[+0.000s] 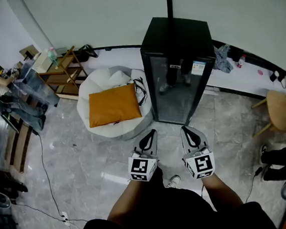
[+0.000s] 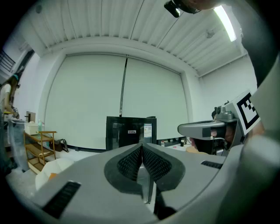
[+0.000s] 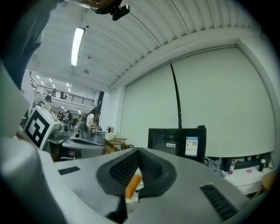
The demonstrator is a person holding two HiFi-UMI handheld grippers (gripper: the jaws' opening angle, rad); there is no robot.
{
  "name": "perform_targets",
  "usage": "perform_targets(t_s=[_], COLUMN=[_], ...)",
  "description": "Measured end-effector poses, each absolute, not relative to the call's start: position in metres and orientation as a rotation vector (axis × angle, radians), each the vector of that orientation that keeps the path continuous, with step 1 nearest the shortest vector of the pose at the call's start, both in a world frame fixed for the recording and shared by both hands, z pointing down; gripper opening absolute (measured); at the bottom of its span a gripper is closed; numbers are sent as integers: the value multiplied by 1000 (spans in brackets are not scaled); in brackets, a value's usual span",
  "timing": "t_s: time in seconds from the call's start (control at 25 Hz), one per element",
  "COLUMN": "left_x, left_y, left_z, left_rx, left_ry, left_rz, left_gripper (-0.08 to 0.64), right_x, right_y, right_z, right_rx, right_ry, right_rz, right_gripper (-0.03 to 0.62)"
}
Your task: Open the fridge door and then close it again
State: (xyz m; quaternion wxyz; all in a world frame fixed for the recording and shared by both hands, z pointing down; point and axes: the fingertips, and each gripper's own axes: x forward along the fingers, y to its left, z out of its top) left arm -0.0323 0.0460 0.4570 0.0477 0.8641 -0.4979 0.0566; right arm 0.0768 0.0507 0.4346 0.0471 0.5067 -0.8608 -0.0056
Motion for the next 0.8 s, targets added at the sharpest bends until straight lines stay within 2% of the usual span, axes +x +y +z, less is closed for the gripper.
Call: perform_targets(t_s=[0.8], left_x=[-50], left_y=[3], left_z=[468], left_rx=[2602], left_ry=[-1506], left_rz=[199], left_gripper=[21], right_x=[61], right_y=[10], right_z=[445], right_rx=[1543], right_ry=[-2626], right_rz=[34], right_gripper=[11])
